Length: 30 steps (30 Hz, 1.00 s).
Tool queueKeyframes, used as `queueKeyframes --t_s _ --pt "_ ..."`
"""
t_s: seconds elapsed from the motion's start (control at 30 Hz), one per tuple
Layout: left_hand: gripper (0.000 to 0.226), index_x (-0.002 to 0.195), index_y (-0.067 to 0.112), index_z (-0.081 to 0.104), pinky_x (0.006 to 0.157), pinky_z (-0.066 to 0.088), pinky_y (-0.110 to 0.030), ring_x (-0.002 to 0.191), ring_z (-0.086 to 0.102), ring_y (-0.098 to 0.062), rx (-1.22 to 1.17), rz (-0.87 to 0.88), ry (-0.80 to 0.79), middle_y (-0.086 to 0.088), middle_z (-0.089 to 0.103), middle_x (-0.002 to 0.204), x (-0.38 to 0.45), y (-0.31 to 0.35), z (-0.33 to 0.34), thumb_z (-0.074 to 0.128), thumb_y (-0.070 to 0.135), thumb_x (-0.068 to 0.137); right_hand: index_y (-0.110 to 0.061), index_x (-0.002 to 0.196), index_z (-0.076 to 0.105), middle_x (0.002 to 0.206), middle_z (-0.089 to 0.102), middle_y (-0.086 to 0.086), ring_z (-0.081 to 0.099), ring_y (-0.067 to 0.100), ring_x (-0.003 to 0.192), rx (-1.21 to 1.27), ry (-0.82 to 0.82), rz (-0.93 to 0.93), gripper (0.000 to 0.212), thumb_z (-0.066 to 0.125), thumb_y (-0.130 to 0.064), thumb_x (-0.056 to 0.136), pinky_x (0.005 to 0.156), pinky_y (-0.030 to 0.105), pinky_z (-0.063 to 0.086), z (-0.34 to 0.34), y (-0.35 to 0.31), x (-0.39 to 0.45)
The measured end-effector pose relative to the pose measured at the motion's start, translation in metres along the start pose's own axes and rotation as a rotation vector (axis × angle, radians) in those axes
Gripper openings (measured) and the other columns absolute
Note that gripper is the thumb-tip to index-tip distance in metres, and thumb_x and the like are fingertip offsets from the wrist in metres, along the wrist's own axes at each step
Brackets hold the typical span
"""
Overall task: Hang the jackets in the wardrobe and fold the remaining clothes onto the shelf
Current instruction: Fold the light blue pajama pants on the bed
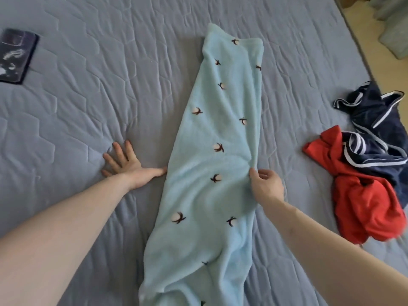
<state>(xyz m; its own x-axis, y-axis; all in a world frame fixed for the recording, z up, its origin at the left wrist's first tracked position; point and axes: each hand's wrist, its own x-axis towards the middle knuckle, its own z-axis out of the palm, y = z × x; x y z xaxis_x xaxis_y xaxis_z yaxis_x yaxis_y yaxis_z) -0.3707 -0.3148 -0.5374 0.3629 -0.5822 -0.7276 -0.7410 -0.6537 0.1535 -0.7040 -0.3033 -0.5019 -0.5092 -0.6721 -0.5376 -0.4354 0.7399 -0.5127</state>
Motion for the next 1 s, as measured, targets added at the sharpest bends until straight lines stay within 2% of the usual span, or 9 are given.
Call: queueKeyframes --t_s 0.2,0.3,0.4,0.47,0.53,0.67,0.77,0.87,1.0 --pt "0.095 0.157 0.021 0.032 0.126 0.017 -0.041 0.154 0.018 -0.021 -0.272 0.228 0.157 0.001 0.02 0.167 -0.067 -0.061 0.035 0.075 0.058 0.081 -0.025 0.123 0.049 0.102 0.056 -0.014 0.057 0.005 0.085 -0.005 -0.17 0.008 0.052 0.067 -0.059 0.087 0.072 0.024 0.045 -0.007 0.063 -0.096" --pt "0.055 0.134 0.018 0.057 0.11 0.04 -0.038 0.129 0.05 -0.021 -0.468 0.282 0.249 -0.002 0.056 0.136 -0.134 -0.083 0.067 0.076 0.035 0.086 -0.022 0.114 0.05 0.106 0.059 -0.008 0.062 0.011 0.091 -0.028 -0.178 0.074 0.048 0.067 -0.058 0.088 0.075 0.029 0.053 -0.009 0.098 -0.145" --pt "0.033 0.111 0.03 0.059 0.088 0.05 -0.03 0.104 0.062 -0.011 -0.599 0.183 0.132 0.008 0.065 0.112 -0.203 -0.103 0.1 0.078 0.038 0.084 -0.017 0.102 0.058 0.105 0.06 -0.001 0.061 0.018 0.095 -0.101 -0.193 0.144 0.043 0.064 -0.058 0.089 0.08 0.037 0.05 -0.009 0.129 -0.183" --pt "0.032 0.096 0.032 0.058 0.073 0.048 -0.022 0.093 0.064 -0.005 -0.62 0.074 0.003 0.011 0.067 0.097 -0.238 -0.118 0.118 0.08 0.047 0.078 -0.014 0.082 0.055 0.096 0.061 0.006 0.058 0.019 0.081 -0.122 -0.19 0.112 0.035 0.061 -0.046 0.094 0.072 0.037 0.046 -0.011 0.143 -0.199" --pt "0.041 0.093 0.028 0.058 0.07 0.048 -0.028 0.088 0.067 -0.009 -0.51 -0.008 -0.127 0.008 0.069 0.091 -0.264 -0.134 0.135 0.082 0.054 0.072 -0.013 0.074 0.048 0.09 0.061 0.01 0.055 0.021 0.073 -0.116 -0.138 0.101 0.036 0.054 -0.038 0.1 0.067 0.037 0.044 -0.016 0.152 -0.207" --pt "0.028 0.097 0.024 0.063 0.08 0.051 -0.031 0.1 0.067 -0.02 -0.281 -0.023 -0.208 0.006 0.071 0.1 -0.286 -0.159 0.158 0.077 0.044 0.082 -0.01 0.089 0.055 0.095 0.065 0.011 0.059 0.023 0.077 -0.124 -0.076 0.227 0.034 0.047 -0.04 0.104 0.071 0.039 0.049 -0.03 0.165 -0.205" --pt "0.022 0.1 0.021 0.065 0.085 0.051 -0.034 0.103 0.066 -0.024 -0.329 -0.113 -0.215 -0.001 0.069 0.105 -0.287 -0.166 0.16 0.072 0.037 0.087 -0.013 0.112 0.053 0.106 0.065 0.004 0.061 0.021 0.088 -0.011 -0.223 0.322 0.042 0.05 -0.053 0.101 0.077 0.037 0.049 -0.034 0.17 -0.212" --pt "0.037 0.105 0.02 0.063 0.076 0.05 -0.031 0.094 0.066 -0.017 -0.475 -0.212 -0.28 0.004 0.07 0.106 -0.289 -0.172 0.156 0.08 0.04 0.079 -0.021 0.12 0.046 0.114 0.061 -0.004 0.062 0.017 0.101 0.03 -0.464 0.375 0.056 0.062 -0.065 0.089 0.081 0.031 0.049 -0.036 0.177 -0.234" --pt "0.039 0.111 0.022 0.07 0.075 0.055 -0.023 0.088 0.074 -0.008 -0.514 -0.17 -0.488 0.011 0.078 0.098 -0.292 -0.186 0.152 0.085 0.034 0.077 -0.023 0.119 0.051 0.112 0.062 -0.008 0.064 0.011 0.098 0.027 -0.558 0.384 0.051 0.077 -0.05 0.084 0.081 0.03 0.054 -0.034 0.196 -0.263"
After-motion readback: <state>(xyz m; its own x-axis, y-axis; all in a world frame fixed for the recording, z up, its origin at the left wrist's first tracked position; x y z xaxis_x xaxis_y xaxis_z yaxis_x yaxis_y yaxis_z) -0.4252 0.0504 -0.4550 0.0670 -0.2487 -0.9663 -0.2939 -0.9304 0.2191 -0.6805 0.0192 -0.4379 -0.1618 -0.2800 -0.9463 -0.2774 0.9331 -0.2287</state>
